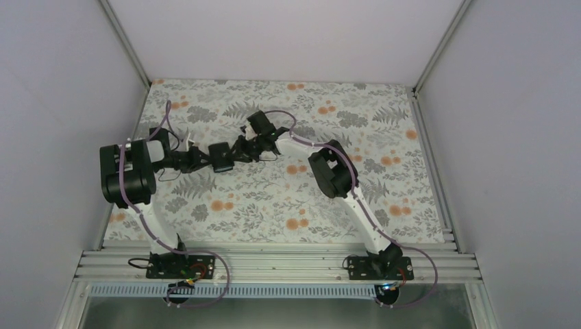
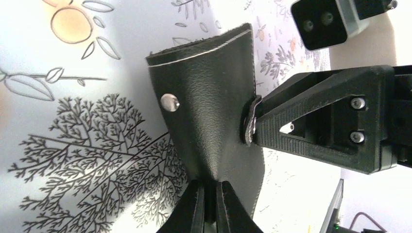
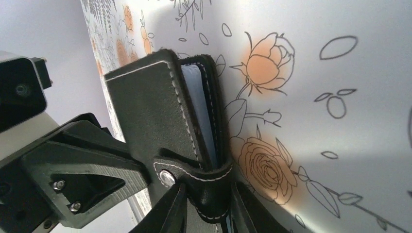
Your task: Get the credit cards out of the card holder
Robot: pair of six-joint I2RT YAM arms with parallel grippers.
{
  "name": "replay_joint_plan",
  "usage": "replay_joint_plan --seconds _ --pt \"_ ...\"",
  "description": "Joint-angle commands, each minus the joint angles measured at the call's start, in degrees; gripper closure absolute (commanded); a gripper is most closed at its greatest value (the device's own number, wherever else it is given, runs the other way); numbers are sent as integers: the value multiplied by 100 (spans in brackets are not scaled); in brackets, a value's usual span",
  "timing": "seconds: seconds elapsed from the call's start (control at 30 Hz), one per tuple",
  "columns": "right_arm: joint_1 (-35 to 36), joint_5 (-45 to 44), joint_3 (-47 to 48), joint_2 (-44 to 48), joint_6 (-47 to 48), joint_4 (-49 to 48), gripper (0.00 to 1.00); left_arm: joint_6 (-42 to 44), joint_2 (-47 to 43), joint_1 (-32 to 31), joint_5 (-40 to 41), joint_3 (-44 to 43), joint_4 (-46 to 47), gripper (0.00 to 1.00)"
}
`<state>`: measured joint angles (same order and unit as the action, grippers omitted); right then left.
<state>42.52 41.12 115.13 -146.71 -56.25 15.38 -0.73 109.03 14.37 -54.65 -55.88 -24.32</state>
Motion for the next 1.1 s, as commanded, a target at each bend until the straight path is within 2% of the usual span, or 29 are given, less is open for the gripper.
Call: replay_joint_plan --seconds 0.0,0.07,0.13,0.3,0.33,0.37,0.43,0.53,0.63,0.7,0.83,0.93,1.07 --pt "154 482 -74 372 339 -64 76 147 -354 -180 -561 23 82 97" --pt "115 476 -105 532 588 69 73 178 -471 -187 -551 21 106 98" --pt "20 413 -172 754 905 308 65 264 -621 -197 -454 -24 56 98" --pt "-354 271 -1425 1950 1944 318 27 899 -1546 -455 -28 130 208 98" --pt "-454 272 -1706 2227 2268 273 17 1121 -1778 -558 0 166 205 98" --pt "-544 225 -1980 2518 2706 272 2 1295 -2010 -691 62 176 189 98" --pt "-726 46 -2472 3181 3207 251 1 1674 -2363 -954 155 43 -40 98" --pt "-921 1 -3036 4316 4208 150 1 2047 -2490 -1253 141 -654 -822 98" --pt "-1062 338 -3400 5249 4766 -163 1 2185 -2647 -1578 404 -1567 -1528 98" --pt "-1195 669 -3493 5624 4812 -460 1 2326 -2721 -1874 530 -2160 -2055 98" --pt "-1361 1411 -3408 5863 4544 -1084 1 2501 -2896 -2464 521 -2968 -2848 98" --pt "-1352 1617 -3150 5822 4553 -1102 1 2476 -3154 -2900 616 -3136 -3024 98" --pt "-1359 1724 -3209 5911 4696 -1050 1 2353 -3380 -3044 626 -3095 -3075 98"
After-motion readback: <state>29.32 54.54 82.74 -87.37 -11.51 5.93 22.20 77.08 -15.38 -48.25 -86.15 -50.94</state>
